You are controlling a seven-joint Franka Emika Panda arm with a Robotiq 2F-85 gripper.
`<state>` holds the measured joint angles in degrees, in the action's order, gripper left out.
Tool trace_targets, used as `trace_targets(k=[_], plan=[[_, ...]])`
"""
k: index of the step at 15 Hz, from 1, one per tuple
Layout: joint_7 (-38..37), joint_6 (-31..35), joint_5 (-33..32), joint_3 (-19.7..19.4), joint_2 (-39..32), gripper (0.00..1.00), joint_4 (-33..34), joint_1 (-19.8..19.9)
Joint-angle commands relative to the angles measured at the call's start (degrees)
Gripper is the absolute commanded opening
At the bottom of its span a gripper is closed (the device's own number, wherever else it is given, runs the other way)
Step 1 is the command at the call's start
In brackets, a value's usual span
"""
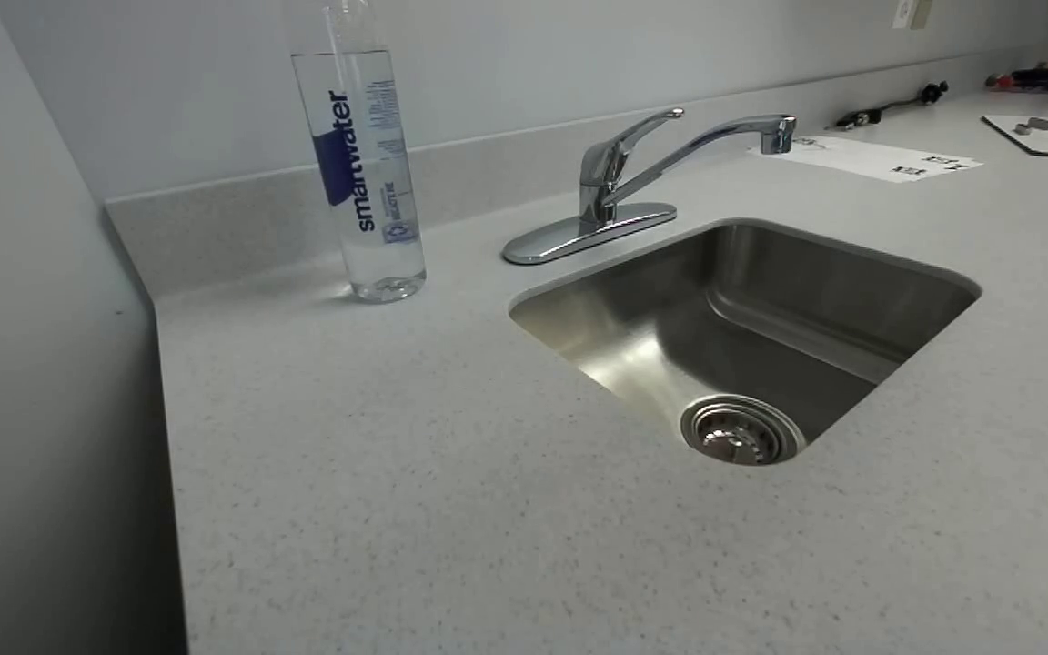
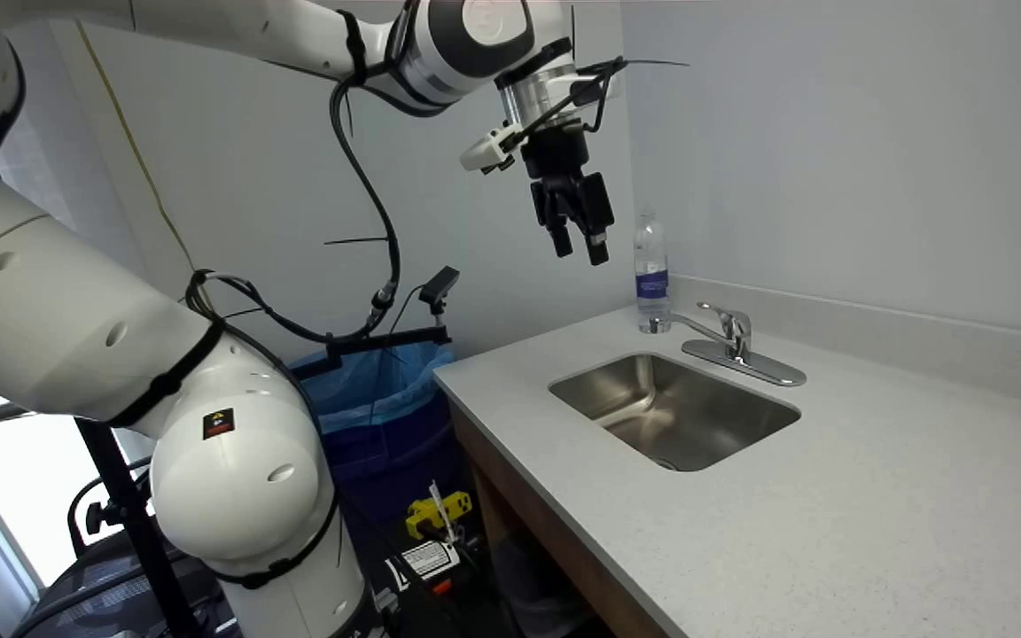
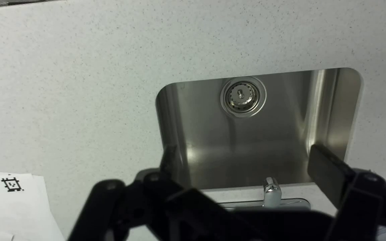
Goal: Slide the spout to the left
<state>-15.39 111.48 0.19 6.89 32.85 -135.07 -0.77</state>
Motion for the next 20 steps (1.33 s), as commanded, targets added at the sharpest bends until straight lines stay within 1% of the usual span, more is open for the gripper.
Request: trace_targets(k=[1, 5, 10, 14, 20], plan=[[0.0, -0.1, 0.0, 0.0, 0.0, 1.00, 0.1, 0.0], [-0.2, 0.3, -0.2, 0.1, -0.5, 1.00, 0.2, 0.1], [-0.5, 3.9, -1.8, 0.2, -4.7, 1.00, 0.1, 0.9], [-1.4, 9.1, -3.8, -0.4, -10.5, 1.00, 0.3, 2.0], [-4.2, 19.8, -7.2, -1.0, -21.0, 1.00, 1.7, 3.5]])
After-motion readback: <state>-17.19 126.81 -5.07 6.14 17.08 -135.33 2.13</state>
